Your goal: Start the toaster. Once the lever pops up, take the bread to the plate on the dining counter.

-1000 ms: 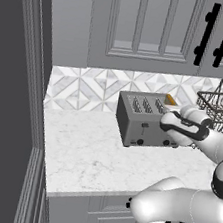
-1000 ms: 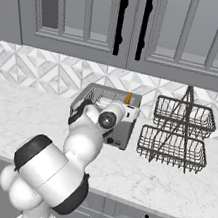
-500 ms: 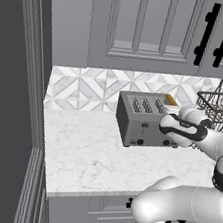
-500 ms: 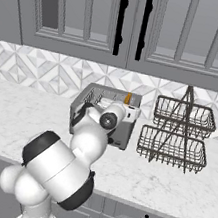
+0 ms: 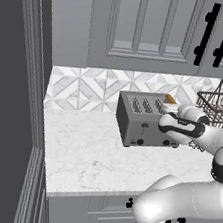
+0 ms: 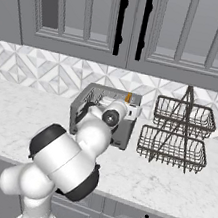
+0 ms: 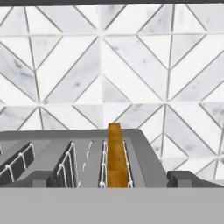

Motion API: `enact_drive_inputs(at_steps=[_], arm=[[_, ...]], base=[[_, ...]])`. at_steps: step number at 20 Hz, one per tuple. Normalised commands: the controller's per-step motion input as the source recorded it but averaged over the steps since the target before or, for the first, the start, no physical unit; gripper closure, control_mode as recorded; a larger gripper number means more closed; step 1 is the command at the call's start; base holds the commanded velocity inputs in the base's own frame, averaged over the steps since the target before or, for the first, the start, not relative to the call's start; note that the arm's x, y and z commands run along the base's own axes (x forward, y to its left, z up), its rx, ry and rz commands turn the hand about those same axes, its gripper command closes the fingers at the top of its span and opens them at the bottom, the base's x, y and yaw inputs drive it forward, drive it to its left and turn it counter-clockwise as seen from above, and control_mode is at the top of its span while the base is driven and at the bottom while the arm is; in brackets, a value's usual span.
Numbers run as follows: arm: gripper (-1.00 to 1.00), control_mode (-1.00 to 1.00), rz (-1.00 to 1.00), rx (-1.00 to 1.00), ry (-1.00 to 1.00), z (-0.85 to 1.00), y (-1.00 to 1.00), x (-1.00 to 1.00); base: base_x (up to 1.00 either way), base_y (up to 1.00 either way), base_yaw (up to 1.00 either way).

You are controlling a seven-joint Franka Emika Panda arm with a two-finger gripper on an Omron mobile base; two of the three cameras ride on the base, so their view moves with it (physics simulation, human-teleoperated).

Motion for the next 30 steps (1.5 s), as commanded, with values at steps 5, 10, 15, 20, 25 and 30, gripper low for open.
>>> enact_drive_inputs(at_steps=[5, 10, 15, 20, 25, 30], arm=[[-1.00, -1.00, 0.00, 0.00, 0.00, -0.12, 0.00, 0.16], [-1.00, -1.00, 0.00, 0.00, 0.00, -0.12, 0.00, 0.15], [-1.00, -1.00, 0.00, 0.00, 0.00, -0.11, -0.03, 0.02], [-1.00, -1.00, 0.00, 0.00, 0.00, -0.08, -0.03, 0.09], [-1.00, -1.00, 0.00, 0.00, 0.00, 0.00, 0.00, 0.12], [-1.00, -1.00, 0.00, 0.00, 0.00, 0.00, 0.00, 0.10]], base=[[0.00, 0.00, 0.00], [0.00, 0.00, 0.00], [0.00, 0.00, 0.00], [0.00, 0.00, 0.00], [0.00, 0.00, 0.00], [0.00, 0.00, 0.00]])
